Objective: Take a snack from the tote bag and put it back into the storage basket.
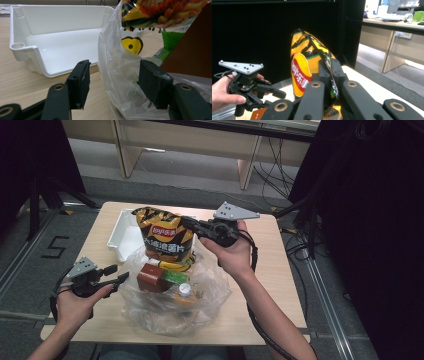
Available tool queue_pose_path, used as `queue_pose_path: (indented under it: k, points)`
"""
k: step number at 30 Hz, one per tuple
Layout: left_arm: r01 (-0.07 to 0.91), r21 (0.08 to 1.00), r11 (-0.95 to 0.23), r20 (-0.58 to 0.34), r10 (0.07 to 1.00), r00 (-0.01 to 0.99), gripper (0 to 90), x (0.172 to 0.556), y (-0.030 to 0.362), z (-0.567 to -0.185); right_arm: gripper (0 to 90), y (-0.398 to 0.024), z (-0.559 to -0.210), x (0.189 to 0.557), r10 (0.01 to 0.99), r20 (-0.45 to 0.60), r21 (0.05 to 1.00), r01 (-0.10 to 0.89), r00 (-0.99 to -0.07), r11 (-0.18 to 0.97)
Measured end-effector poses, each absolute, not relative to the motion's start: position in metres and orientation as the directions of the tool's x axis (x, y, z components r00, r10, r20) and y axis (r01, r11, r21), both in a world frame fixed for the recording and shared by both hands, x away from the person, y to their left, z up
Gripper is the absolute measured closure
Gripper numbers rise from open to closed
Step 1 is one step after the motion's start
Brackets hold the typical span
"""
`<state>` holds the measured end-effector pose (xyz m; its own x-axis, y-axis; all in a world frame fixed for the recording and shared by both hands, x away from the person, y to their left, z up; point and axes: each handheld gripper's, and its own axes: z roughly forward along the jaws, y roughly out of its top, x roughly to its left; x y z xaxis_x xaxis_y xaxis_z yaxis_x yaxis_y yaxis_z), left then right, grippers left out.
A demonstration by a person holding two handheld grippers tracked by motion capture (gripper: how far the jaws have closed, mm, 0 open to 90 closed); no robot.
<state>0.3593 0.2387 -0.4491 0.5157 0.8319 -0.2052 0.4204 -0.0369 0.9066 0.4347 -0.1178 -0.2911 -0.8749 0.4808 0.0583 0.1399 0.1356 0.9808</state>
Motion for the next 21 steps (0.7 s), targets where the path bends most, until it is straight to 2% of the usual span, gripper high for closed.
queue_pose_path:
  k: [1,6,9,21]
  points:
    - [0.425,0.905,-0.027,-0.215,0.832,0.511,42.0,0.359,0.238,-0.449,90.0,-0.118,-0.288,0.436,0.485,0.037,0.984,0.116,-0.874,0.133]
    - [0.420,0.907,-0.036,-0.206,0.832,0.515,42.0,0.359,0.239,-0.449,90.0,-0.117,-0.281,0.435,0.492,0.068,0.984,0.140,-0.868,0.111]
    - [0.420,0.907,-0.037,-0.204,0.832,0.515,42.0,0.359,0.240,-0.449,90.0,-0.117,-0.276,0.438,0.494,0.045,0.989,0.108,-0.868,0.099]
    - [0.419,0.907,-0.037,-0.205,0.831,0.517,42.0,0.359,0.239,-0.449,90.0,-0.114,-0.257,0.440,0.495,0.053,0.993,0.099,-0.867,0.067]
